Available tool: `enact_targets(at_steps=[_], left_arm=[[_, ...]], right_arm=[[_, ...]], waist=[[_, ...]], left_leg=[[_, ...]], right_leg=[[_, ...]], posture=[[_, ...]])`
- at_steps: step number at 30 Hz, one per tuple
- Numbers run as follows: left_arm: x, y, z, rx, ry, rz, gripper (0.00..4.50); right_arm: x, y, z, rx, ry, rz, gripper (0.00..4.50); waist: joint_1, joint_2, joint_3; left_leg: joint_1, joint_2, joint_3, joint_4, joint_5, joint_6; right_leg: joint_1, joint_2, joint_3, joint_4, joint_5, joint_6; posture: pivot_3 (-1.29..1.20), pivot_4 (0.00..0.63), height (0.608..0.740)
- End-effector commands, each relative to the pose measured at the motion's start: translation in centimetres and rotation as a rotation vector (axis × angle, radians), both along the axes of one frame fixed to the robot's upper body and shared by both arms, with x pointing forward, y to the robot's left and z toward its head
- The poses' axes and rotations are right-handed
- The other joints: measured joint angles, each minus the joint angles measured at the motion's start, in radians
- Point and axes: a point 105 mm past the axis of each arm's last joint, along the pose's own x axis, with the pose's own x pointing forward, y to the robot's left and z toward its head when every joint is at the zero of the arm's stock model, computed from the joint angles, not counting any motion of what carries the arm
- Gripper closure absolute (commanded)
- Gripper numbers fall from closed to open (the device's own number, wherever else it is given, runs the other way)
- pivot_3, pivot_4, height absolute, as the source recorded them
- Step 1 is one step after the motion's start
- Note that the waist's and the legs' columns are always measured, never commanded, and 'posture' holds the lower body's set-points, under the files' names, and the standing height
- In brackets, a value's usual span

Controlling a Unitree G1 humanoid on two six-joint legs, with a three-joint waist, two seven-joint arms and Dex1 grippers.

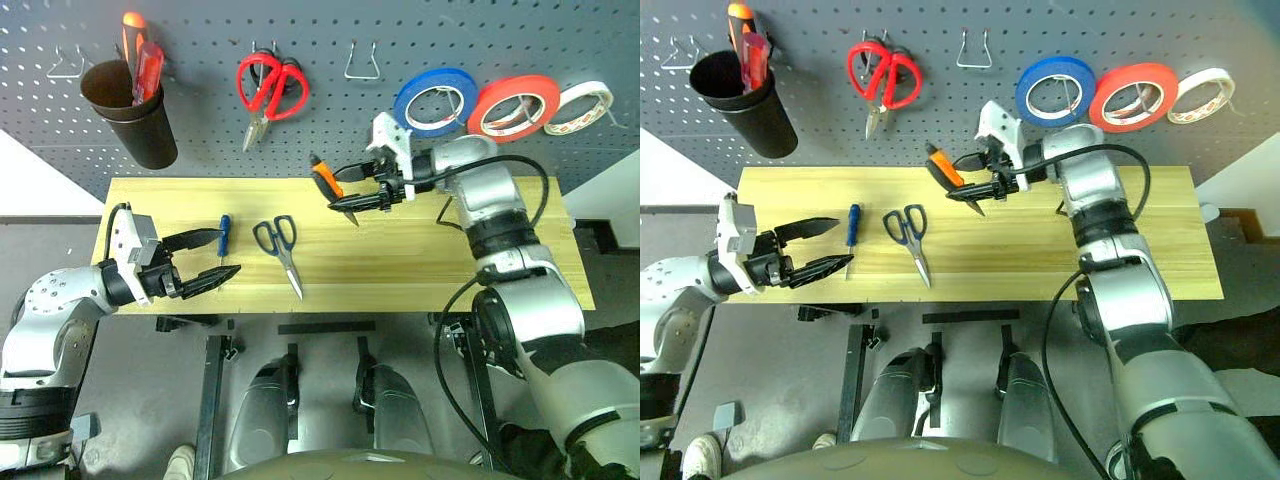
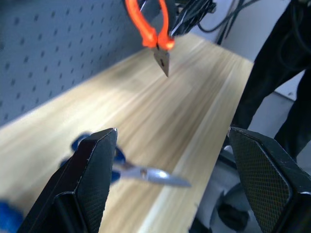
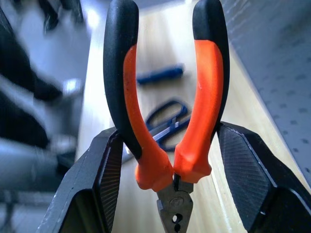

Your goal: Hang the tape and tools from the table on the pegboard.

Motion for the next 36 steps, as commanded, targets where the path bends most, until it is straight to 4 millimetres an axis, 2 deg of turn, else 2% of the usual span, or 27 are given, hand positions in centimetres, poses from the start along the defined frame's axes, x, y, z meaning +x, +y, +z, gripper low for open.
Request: enact_targets(at_steps=[1,3,5,9,11,14,17,21,26,28,36], left_arm=[[0.2,-0.4,1.3,-0.029,-0.039,-0.036,0.66],[0.5,-0.5,1.7,-0.05,-0.043,-0.045,0.66],[0.9,-0.8,2.9,-0.108,-0.06,-0.063,0.66],[1.4,-1.1,4.5,-0.161,-0.095,-0.084,0.66],[1.8,-1.2,5.4,-0.185,-0.119,-0.086,0.66],[2.7,-1.2,6.8,-0.225,-0.17,-0.06,0.66],[3.3,-1.0,7.5,-0.26,-0.187,-0.039,0.66],[4.1,-1.1,7.7,-0.264,-0.202,-0.021,0.66],[5.7,-1.1,7.5,-0.224,-0.223,0.061,0.66],[6.3,-1.2,7.2,-0.192,-0.23,0.084,0.66],[6.3,-1.4,8.3,-0.245,-0.275,0.083,0.66]], right_arm=[[-3.0,-0.4,4.3,0.154,-0.038,-0.011,1.82],[-3.7,-0.6,5.0,0.199,-0.031,-0.048,1.82],[-4.3,-0.9,7.3,0.319,-0.051,-0.121,1.82],[-5.0,-1.1,10.7,0.461,-0.111,-0.211,1.82],[-5.1,-1.0,11.8,0.505,-0.145,-0.262,1.82],[-3.9,-0.7,13.2,0.557,-0.188,-0.393,1.82],[-3.0,-0.3,13.8,0.577,-0.221,-0.461,1.82],[-0.3,0.5,13.9,0.567,-0.299,-0.605,1.82],[1.9,2.2,14.0,0.583,-0.338,-0.653,1.82],[2.4,2.9,13.9,0.575,-0.362,-0.655,1.82],[2.7,4.9,15.1,0.625,-0.385,-0.609,1.82]], waist=[[-0.001,0.0,-0.013],[-0.011,-0.001,-0.028],[-0.021,-0.002,-0.043],[-0.039,-0.005,-0.073],[-0.051,-0.005,-0.086],[-0.071,-0.006,-0.105],[-0.085,-0.006,-0.119],[-0.115,-0.006,-0.128],[-0.141,-0.007,-0.132],[-0.15,-0.007,-0.132],[-0.159,-0.007,-0.133]], left_leg=[[0.0,0.0,0.0,0.0,0.0,0.0],[0.0,0.0,0.0,0.001,0.0,0.0],[0.0,0.0,0.0,0.001,0.0,0.0],[0.002,0.0,-0.001,0.001,0.0,0.0],[0.002,0.0,-0.001,0.001,0.0,0.0],[0.002,0.0,-0.001,0.001,0.0,0.0],[0.003,-0.001,-0.002,0.001,0.0,0.0],[0.006,-0.001,-0.002,0.001,0.0,0.0],[0.01,-0.001,-0.002,0.001,0.0,0.0],[0.011,-0.001,-0.002,0.001,0.0,0.0],[0.011,-0.001,-0.005,0.001,0.0,0.0]], right_leg=[[0.0,0.0,0.0,0.0,0.0,0.0],[0.0,0.0,0.0,0.0,0.0,0.0],[0.001,0.0,0.0,0.0,0.0,0.0],[0.002,0.0,0.0,0.0,0.001,0.0],[0.003,0.0,0.0,0.0,0.002,0.0],[0.003,0.0,0.0,0.0,0.002,0.0],[0.004,0.0,0.0,0.0,0.002,0.0],[0.006,0.0,0.0,0.001,0.002,0.0],[0.009,0.0,0.001,0.001,0.002,0.0],[0.01,0.0,0.001,0.002,0.002,0.0],[0.011,0.0,0.001,0.002,0.002,0.0]], posture=[[0.07,0.149,0.74],[0.04,0.137,0.74],[0.01,0.125,0.74],[-0.02,0.112,0.74],[-0.03,0.106,0.74],[-0.05,0.101,0.74],[-0.05,0.097,0.74],[-0.06,0.091,0.74],[-0.04,0.092,0.74],[-0.04,0.092,0.74],[-0.01,0.097,0.74]])
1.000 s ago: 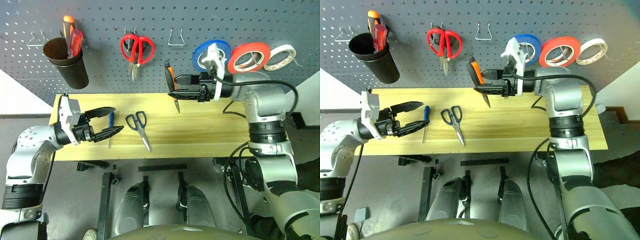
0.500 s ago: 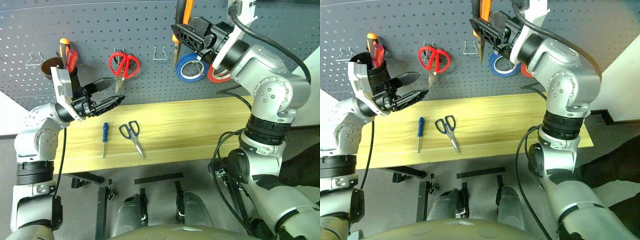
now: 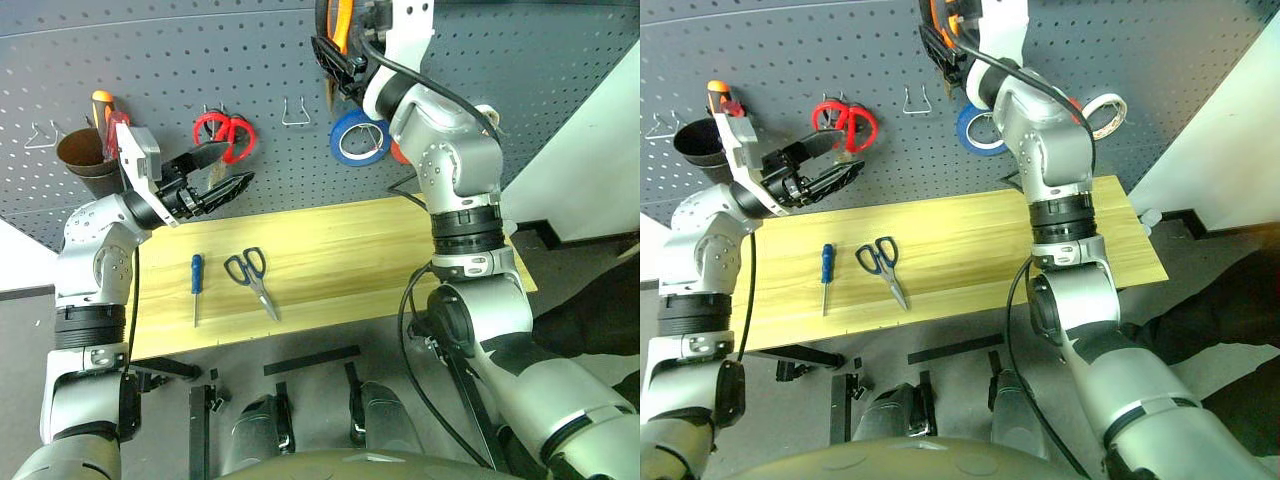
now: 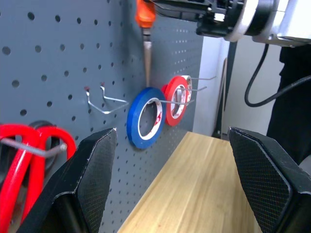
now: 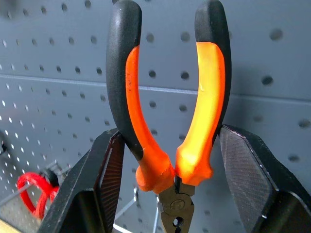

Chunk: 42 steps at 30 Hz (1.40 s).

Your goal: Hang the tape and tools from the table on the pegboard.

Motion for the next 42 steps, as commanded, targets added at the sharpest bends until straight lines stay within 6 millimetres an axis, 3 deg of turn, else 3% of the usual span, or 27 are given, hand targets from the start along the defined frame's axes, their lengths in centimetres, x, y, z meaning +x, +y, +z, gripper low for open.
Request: enact_targets(at_steps=[1,10,20,32,35,38,42], left_arm=[[-0.3,0.3,2.1,-0.045,-0.083,0.006,0.66],[-1.3,0.9,2.9,-0.116,-0.106,-0.005,0.66],[-1.3,1.3,2.1,-0.104,-0.095,0.029,0.66],[-1.7,1.7,1.6,-0.076,-0.086,0.057,0.66],[-1.8,1.8,1.5,-0.073,-0.083,0.063,0.66],[-1.8,1.8,1.4,-0.07,-0.077,0.066,0.66],[-2.1,1.8,1.3,-0.071,-0.069,0.059,0.66]], right_arm=[[-1.3,1.0,3.1,0.024,-0.121,0.03,1.82],[-1.2,2.6,3.0,0.024,-0.133,0.058,1.82],[-0.1,4.2,2.4,0.02,-0.116,0.068,1.82],[1.5,5.3,-1.1,-0.031,-0.035,0.054,1.82],[1.7,5.3,-1.7,-0.046,-0.021,0.049,0.95],[1.5,4.9,-1.0,-0.036,-0.039,0.053,0.01],[0.7,3.5,0.7,-0.026,-0.102,0.043,0.01]], waist=[[0.0,0.0,0.0],[0.002,0.0,0.0],[0.003,0.0,-0.001],[0.005,0.0,-0.001],[0.005,0.0,-0.001],[0.006,0.0,-0.001],[0.007,0.0,-0.001]], left_leg=[[0.0,0.0,0.0,0.0,0.0,0.0],[0.002,0.0,-0.002,0.0,0.0,0.0],[0.004,-0.001,-0.002,0.0,0.0,0.0],[0.005,-0.001,-0.003,0.0,0.0,0.0],[0.005,-0.001,-0.003,0.0,0.0,0.0],[0.006,-0.001,-0.003,0.0,0.0,0.0],[0.006,-0.001,-0.003,0.0,0.0,0.0]], right_leg=[[0.0,0.0,0.0,0.0,0.0,0.0],[0.003,0.0,0.0,0.0,0.0,0.0],[0.005,0.0,0.0,0.0,0.0,0.0],[0.006,0.0,0.0,0.0,0.0,0.0],[0.006,0.0,0.0,0.0,0.0,0.0],[0.007,0.0,0.0,0.0,0.0,0.0],[0.007,0.0,0.0,0.0,0.0,0.0]], posture=[[-0.01,0.097,0.74],[0.01,0.102,0.74],[0.03,0.104,0.74],[0.05,0.106,0.74],[0.05,0.108,0.74],[0.05,0.108,0.74],[0.05,0.109,0.74]])
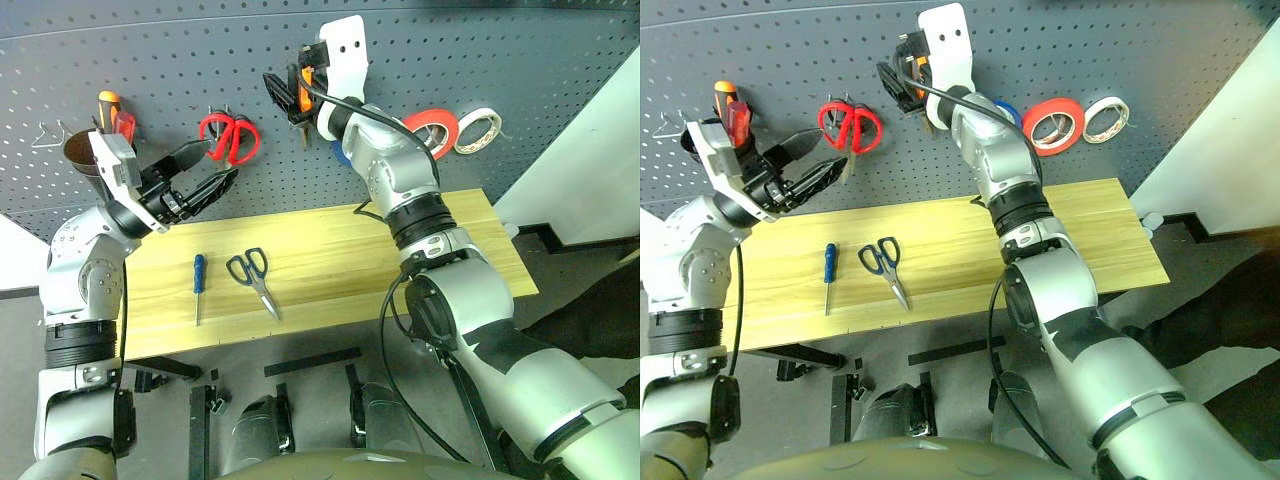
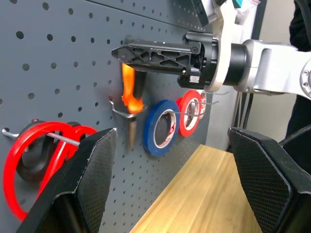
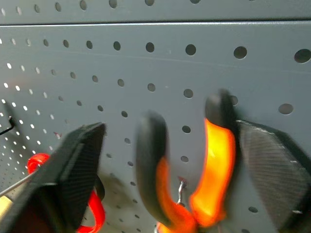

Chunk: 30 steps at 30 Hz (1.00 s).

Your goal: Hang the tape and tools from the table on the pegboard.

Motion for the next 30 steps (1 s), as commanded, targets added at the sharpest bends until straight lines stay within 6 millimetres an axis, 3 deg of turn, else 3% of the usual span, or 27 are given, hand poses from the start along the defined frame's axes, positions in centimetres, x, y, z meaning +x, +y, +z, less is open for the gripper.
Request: enact_targets(at_steps=[1,6,8,12,16,19,25,30], left_arm=[[-0.9,0.3,1.3,-0.001,-0.049,0.006,0.66],[-2.3,-0.4,0.7,0.014,0.008,-0.033,0.66],[-2.9,-0.8,0.1,0.026,0.072,-0.026,0.66],[-3.7,-1.8,-2.4,0.076,0.244,0.025,0.66],[-3.8,-2.8,-4.2,-0.013,0.406,0.063,0.66],[-2.5,-3.0,-7.9,0.052,0.541,0.22,0.66],[-0.9,-4.7,-10.5,0.114,0.65,0.362,0.66],[0.2,-6.5,-13.2,0.15,0.787,0.456,0.66]], right_arm=[[-1.9,-1.2,4.5,0.032,-0.164,0.01,0.01],[-4.1,-4.2,6.7,0.039,-0.226,0.039,0.01],[-5.4,-5.8,6.6,-0.016,-0.214,0.104,0.01],[-7.8,-7.7,3.4,-0.148,-0.063,0.307,0.01],[-9.2,-8.8,0.1,-0.248,0.074,0.434,0.01],[-10.8,-9.5,-4.1,-0.409,0.182,0.571,0.01],[-9.8,-10.7,-8.6,-0.549,0.274,0.601,0.01],[-9.1,-11.8,-10.0,-0.619,0.285,0.651,0.01]], waist=[[0.002,0.0,0.0],[0.016,0.0,-0.001],[0.025,0.0,-0.001],[0.051,0.001,-0.001],[0.072,0.001,-0.002],[0.084,0.002,-0.004],[0.095,0.001,-0.005],[0.107,0.001,-0.005]], left_leg=[[0.0,0.0,0.0,0.0,0.0,0.0],[0.0,0.0,-0.002,0.0,0.0,0.0],[0.001,0.0,-0.002,0.0,0.0,0.0],[0.001,0.0,-0.005,0.0,0.0,0.0],[0.003,0.0,-0.005,0.002,0.0,0.0],[0.004,-0.001,-0.005,0.002,0.0,0.0],[0.004,-0.002,-0.003,0.003,0.0,0.001],[0.004,-0.002,-0.004,0.003,0.0,0.001]], right_leg=[[0.0,0.0,0.0,0.0,0.0,0.0],[0.001,0.0,0.0,0.0,0.0,0.0],[0.001,0.0,0.001,0.0,0.0,0.0],[0.002,0.0,0.001,-0.001,0.0,0.0],[0.005,0.0,0.001,-0.001,0.0,0.0],[0.005,0.0,0.002,-0.001,0.0,0.0],[0.007,0.0,0.002,-0.002,0.0,0.0],[0.008,0.001,0.001,-0.002,0.0,0.0]], posture=[[0.05,0.109,0.74],[0.05,0.114,0.74],[0.05,0.117,0.74],[0.05,0.124,0.74],[0.06,0.128,0.74],[0.06,0.131,0.74],[0.06,0.145,0.74],[0.05,0.166,0.74]])
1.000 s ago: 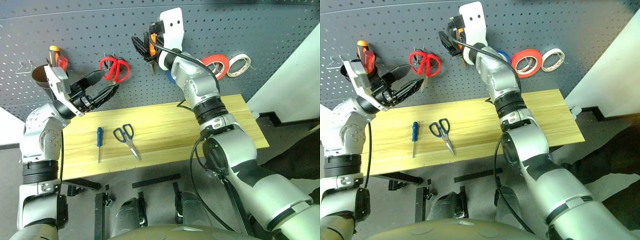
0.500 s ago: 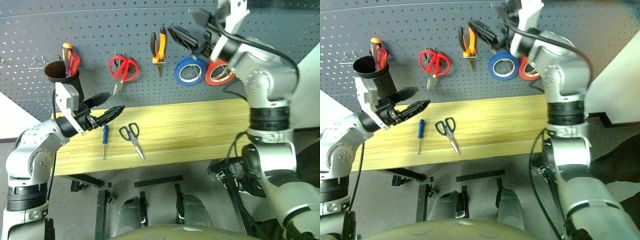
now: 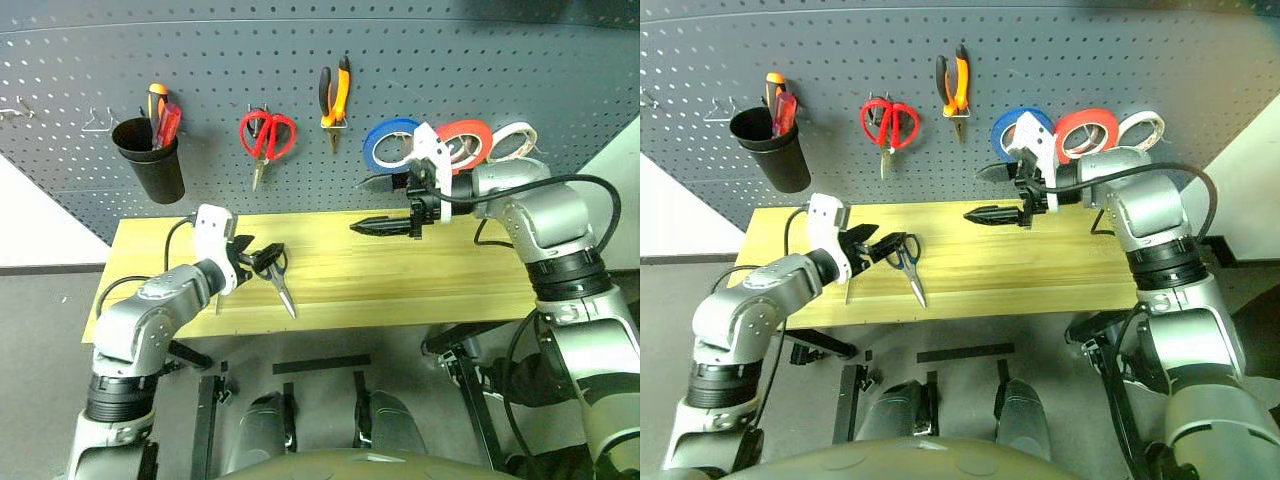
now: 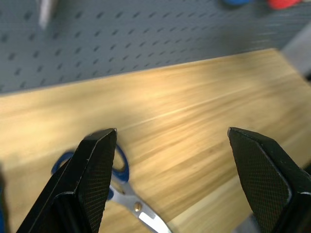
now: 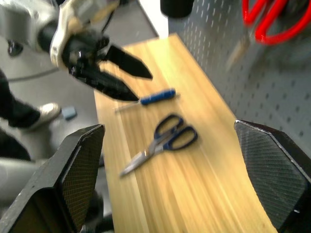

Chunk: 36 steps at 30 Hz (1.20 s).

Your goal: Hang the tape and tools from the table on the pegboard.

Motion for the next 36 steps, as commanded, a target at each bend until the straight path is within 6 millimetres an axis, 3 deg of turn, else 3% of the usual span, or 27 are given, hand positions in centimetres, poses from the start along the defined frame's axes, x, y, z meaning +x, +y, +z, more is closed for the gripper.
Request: enact_targets(at_steps=[1,6,14,26,36], left_arm=[[0.7,-0.4,-1.8,0.085,0.082,0.085,0.66],[1.0,-1.5,-4.5,0.117,0.217,0.162,0.66],[0.9,-1.9,-6.6,0.146,0.329,0.304,0.66],[1.1,-2.7,-7.9,0.166,0.399,0.405,0.66],[2.0,-4.2,-9.0,0.162,0.439,0.406,0.66]], right_arm=[[0.0,-0.7,0.6,-0.024,-0.034,0.079,0.01],[1.5,-2.1,-1.9,-0.128,-0.002,0.092,0.01],[2.8,-2.1,-5.0,-0.233,-0.012,0.11,0.01],[4.1,-0.8,-4.2,-0.218,-0.073,0.107,0.01],[4.3,-1.9,-3.7,-0.232,-0.091,0.089,0.01]], waist=[[0.002,0.0,0.0],[-0.002,0.0,0.001],[-0.004,0.002,0.027],[-0.001,0.003,0.081],[-0.006,0.003,0.09]], left_leg=[[0.0,0.0,0.0,0.0,0.0,0.0],[0.0,0.0,-0.001,0.001,0.0,0.0],[0.004,0.0,-0.005,0.001,0.0,0.0],[0.003,0.001,-0.007,0.002,0.0,0.0],[0.003,0.001,-0.007,0.002,-0.001,0.001]], right_leg=[[0.0,0.0,0.0,0.0,0.0,0.0],[0.001,0.0,-0.001,-0.001,0.0,0.0],[0.006,0.0,-0.001,-0.001,0.0,0.0],[0.006,-0.001,-0.002,-0.001,0.0,0.0],[0.006,-0.001,-0.003,-0.002,0.0,0.0]], posture=[[0.04,0.175,0.74],[0.03,0.219,0.74],[0.02,0.295,0.74],[0.01,0.331,0.74],[-0.03,0.337,0.74]])
